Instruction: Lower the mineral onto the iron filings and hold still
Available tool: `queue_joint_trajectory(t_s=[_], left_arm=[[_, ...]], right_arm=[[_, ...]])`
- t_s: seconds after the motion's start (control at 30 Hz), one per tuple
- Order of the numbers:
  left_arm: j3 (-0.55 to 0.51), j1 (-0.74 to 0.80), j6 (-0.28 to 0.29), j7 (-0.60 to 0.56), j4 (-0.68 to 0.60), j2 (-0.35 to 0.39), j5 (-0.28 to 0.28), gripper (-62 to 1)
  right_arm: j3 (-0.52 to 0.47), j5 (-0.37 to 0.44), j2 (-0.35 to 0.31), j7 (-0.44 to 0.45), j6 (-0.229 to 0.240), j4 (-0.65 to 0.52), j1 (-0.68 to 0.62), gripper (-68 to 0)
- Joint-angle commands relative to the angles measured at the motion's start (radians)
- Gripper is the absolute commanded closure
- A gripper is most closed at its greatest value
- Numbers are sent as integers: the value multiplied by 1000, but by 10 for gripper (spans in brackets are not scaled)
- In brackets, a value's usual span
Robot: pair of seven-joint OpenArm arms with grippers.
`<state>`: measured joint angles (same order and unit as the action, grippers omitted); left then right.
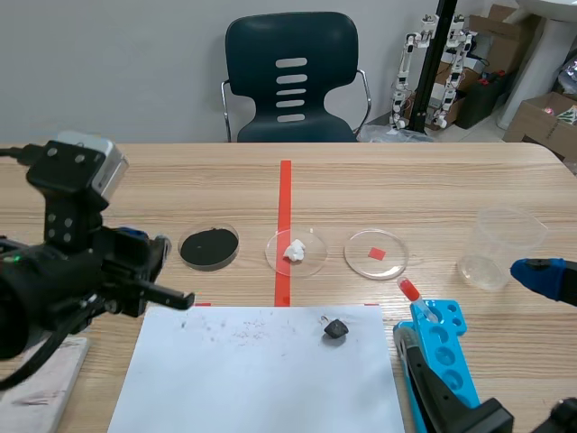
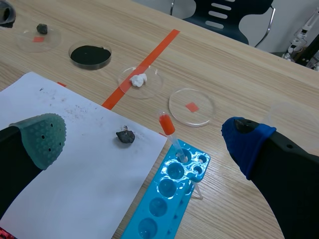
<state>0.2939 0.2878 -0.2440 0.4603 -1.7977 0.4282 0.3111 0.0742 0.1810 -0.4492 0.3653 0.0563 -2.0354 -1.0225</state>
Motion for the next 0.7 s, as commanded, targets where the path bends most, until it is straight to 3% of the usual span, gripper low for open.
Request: queue_joint_trajectory(t_s=[0.0, 0.17, 0.47, 0.67], left_arm=[[-4, -68, -15, 67, 21, -16, 32, -100], [-4, -252, -16, 190, 155, -69, 107, -100], [-3, -467, -23, 274, 449, -141, 231, -100], [-4, -580, -22, 300, 622, -184, 254, -100]], right_arm=[[-2, 6, -8, 15, -4, -5, 9, -679], [-2, 6, -8, 15, -4, -5, 9, -679], [-2, 6, -8, 15, -4, -5, 9, -679], [-2, 6, -8, 15, -4, -5, 9, -679]])
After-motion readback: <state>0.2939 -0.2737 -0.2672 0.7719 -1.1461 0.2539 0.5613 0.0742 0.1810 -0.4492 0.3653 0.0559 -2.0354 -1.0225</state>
